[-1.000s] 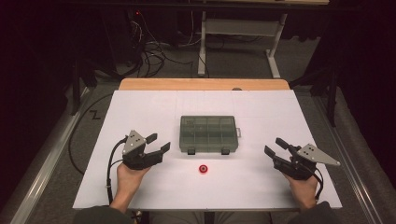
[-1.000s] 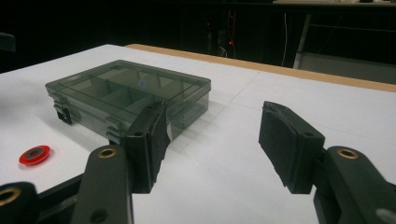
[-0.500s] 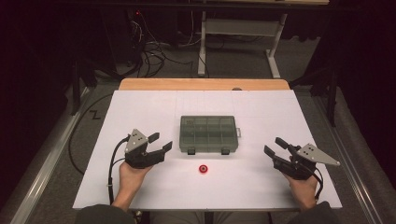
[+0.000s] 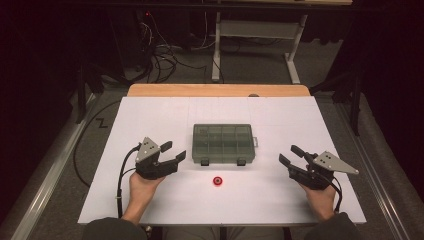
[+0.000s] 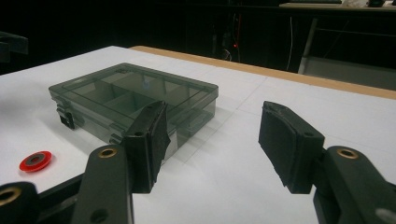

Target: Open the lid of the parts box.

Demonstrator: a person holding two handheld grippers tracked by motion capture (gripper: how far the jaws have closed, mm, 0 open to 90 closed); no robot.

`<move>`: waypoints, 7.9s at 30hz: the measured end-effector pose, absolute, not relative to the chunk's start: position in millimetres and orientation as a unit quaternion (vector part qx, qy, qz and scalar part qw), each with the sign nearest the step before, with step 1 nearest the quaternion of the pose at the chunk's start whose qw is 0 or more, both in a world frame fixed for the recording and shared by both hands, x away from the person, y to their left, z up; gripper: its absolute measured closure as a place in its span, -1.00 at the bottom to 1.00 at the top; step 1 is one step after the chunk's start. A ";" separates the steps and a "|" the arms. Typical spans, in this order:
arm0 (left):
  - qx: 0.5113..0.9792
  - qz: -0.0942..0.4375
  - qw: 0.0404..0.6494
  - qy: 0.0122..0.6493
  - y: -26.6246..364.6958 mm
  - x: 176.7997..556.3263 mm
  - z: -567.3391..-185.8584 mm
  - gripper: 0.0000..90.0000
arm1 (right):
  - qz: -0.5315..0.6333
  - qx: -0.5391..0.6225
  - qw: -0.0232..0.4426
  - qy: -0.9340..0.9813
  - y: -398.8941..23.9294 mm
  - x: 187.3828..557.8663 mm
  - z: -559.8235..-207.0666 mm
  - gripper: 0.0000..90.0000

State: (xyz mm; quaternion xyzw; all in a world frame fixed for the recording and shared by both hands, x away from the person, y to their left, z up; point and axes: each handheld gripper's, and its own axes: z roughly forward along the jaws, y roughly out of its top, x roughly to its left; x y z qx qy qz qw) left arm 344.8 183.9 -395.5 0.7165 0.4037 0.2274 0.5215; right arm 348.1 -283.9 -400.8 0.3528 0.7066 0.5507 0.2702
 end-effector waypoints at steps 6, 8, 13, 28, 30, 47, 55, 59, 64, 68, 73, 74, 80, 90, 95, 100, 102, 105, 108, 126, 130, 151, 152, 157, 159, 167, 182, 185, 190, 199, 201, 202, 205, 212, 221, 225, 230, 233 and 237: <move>0.717 0.227 0.522 0.403 182.7 347.2 -395.5 -0.17 | 0.550 0.350 0.269 0.709 -281.1 349.9 -401.1 -0.02; 0.717 0.226 0.522 0.403 181.9 347.9 -395.6 -0.17 | 0.550 0.349 0.269 0.709 -280.1 350.6 -401.1 -0.02; 0.717 0.224 0.524 0.402 180.4 350.6 -395.6 -0.17 | 0.551 0.349 0.269 0.709 -276.9 353.5 -401.1 -0.02; 0.716 0.221 0.528 0.401 176.5 355.3 -395.6 -0.17 | 0.553 0.348 0.268 0.708 -272.4 358.8 -401.2 -0.02; 0.716 0.221 0.528 0.400 176.1 355.9 -395.6 -0.17 | 0.553 0.348 0.267 0.709 -271.0 359.7 -401.3 -0.02; 0.717 0.218 0.528 0.399 170.1 362.5 -395.3 -0.17 | 0.554 0.342 0.259 0.714 -260.8 367.8 -401.6 -0.03; 0.721 0.215 0.528 0.394 163.2 368.1 -394.9 -0.17 | 0.553 0.344 0.257 0.714 -257.3 371.9 -403.4 -0.03; 0.723 0.213 0.528 0.393 161.1 369.9 -395.5 -0.17 | 0.553 0.345 0.258 0.713 -255.5 373.3 -402.6 -0.03; 0.721 0.211 0.529 0.395 161.2 371.2 -395.2 -0.17 | 0.552 0.343 0.256 0.715 -251.0 376.1 -402.3 -0.03; 0.720 0.211 0.527 0.399 160.4 371.8 -395.8 -0.17 | 0.550 0.338 0.247 0.723 -243.8 378.1 -402.0 -0.05; 0.724 0.209 0.523 0.398 158.9 372.6 -396.5 -0.17 | 0.546 0.333 0.246 0.728 -238.9 379.1 -400.6 -0.04; 0.725 0.209 0.523 0.398 158.8 372.6 -396.4 -0.17 | 0.546 0.334 0.246 0.728 -238.1 379.9 -400.4 -0.04; 0.726 0.209 0.522 0.396 158.9 372.9 -393.6 -0.17 | 0.544 0.338 0.242 0.729 -236.8 383.2 -400.2 -0.04; 0.736 0.193 0.503 0.410 158.8 375.7 -390.9 -0.21 | 0.515 0.353 0.219 0.750 -236.1 388.2 -398.4 -0.01; 0.743 0.185 0.489 0.417 160.1 376.5 -387.9 -0.19 | 0.493 0.367 0.204 0.762 -236.2 390.9 -394.7 0.08; 0.752 0.186 0.477 0.416 159.0 376.5 -386.2 -0.16 | 0.481 0.370 0.199 0.769 -237.3 391.9 -394.5 0.13; 0.754 0.182 0.473 0.417 159.0 376.9 -385.8 -0.16 | 0.477 0.375 0.192 0.772 -238.4 392.6 -394.7 0.14; 0.764 0.185 0.457 0.416 158.9 377.3 -384.9 -0.12 | 0.465 0.385 0.173 0.778 -240.2 393.7 -394.2 0.16; 0.772 0.189 0.445 0.413 157.9 377.2 -384.6 -0.11 | 0.453 0.384 0.169 0.787 -240.8 394.9 -392.4 0.18; 0.815 0.165 0.378 0.407 157.4 379.1 -381.2 0.18 | 0.391 0.359 0.147 0.835 -229.7 399.5 -385.3 0.53; 0.826 0.164 0.361 0.402 154.8 379.7 -381.3 0.24 | 0.375 0.356 0.141 0.844 -227.1 401.3 -384.2 0.65; 0.847 0.131 0.314 0.408 151.0 385.4 -387.2 0.56 | 0.322 0.330 0.122 0.879 -216.0 404.2 -388.5 1.00; 0.848 0.130 0.311 0.409 150.7 385.6 -387.5 0.57 | 0.320 0.328 0.122 0.880 -215.4 404.5 -388.7 1.00; 0.853 0.131 0.300 0.406 148.6 386.1 -389.1 0.63 | 0.312 0.328 0.117 0.884 -212.0 405.9 -390.9 1.00; 0.855 0.134 0.294 0.406 147.4 386.0 -389.9 0.64 | 0.310 0.330 0.115 0.884 -211.5 405.8 -391.1 1.00; 0.860 0.134 0.283 0.403 143.3 386.1 -391.9 0.70 | 0.303 0.323 0.110 0.890 -205.8 406.9 -391.9 1.00; 0.864 0.135 0.280 0.397 137.9 386.8 -392.2 0.71 | 0.301 0.320 0.108 0.892 -203.5 407.5 -392.5 1.00; 0.864 0.134 0.280 0.396 136.6 386.8 -392.0 0.71 | 0.302 0.319 0.108 0.892 -203.8 407.6 -392.5 1.00; 0.864 0.136 0.280 0.396 136.1 386.8 -392.3 0.71 | 0.305 0.323 0.108 0.889 -204.3 407.3 -391.9 1.00; 0.862 0.139 0.285 0.396 136.6 385.2 -391.1 0.71 | 0.299 0.321 0.107 0.892 -202.6 406.9 -393.4 1.00; 0.863 0.139 0.283 0.396 135.9 385.0 -391.4 0.71 | 0.299 0.320 0.108 0.892 -202.4 406.8 -393.5 1.00; 0.864 0.138 0.281 0.394 135.5 384.9 -391.8 0.71 | 0.300 0.320 0.108 0.892 -202.6 406.9 -393.5 1.00; 0.866 0.140 0.275 0.392 133.6 384.8 -393.1 0.71 | 0.299 0.320 0.108 0.892 -202.2 406.8 -393.9 1.00; 0.865 0.142 0.280 0.391 131.7 384.6 -393.1 0.71 | 0.303 0.318 0.110 0.892 -201.0 406.6 -393.8 1.00; 0.857 0.153 0.301 0.390 131.9 382.8 -385.6 0.66 | 0.324 0.320 0.118 0.883 -202.9 405.0 -387.0 0.97; 0.855 0.160 0.304 0.389 129.7 384.3 -382.9 0.58 | 0.336 0.321 0.126 0.876 -203.6 403.9 -383.6 0.92; 0.851 0.168 0.308 0.391 126.0 385.1 -381.2 0.47 | 0.346 0.322 0.131 0.871 -205.4 403.5 -380.4 0.91; 0.849 0.173 0.309 0.392 124.1 385.8 -379.7 0.40 | 0.349 0.321 0.132 0.870 -205.8 403.5 -379.4 0.90; 0.847 0.180 0.311 0.393 121.1 386.6 -378.3 0.28 | 0.355 0.325 0.131 0.867 -206.6 403.6 -378.4 0.89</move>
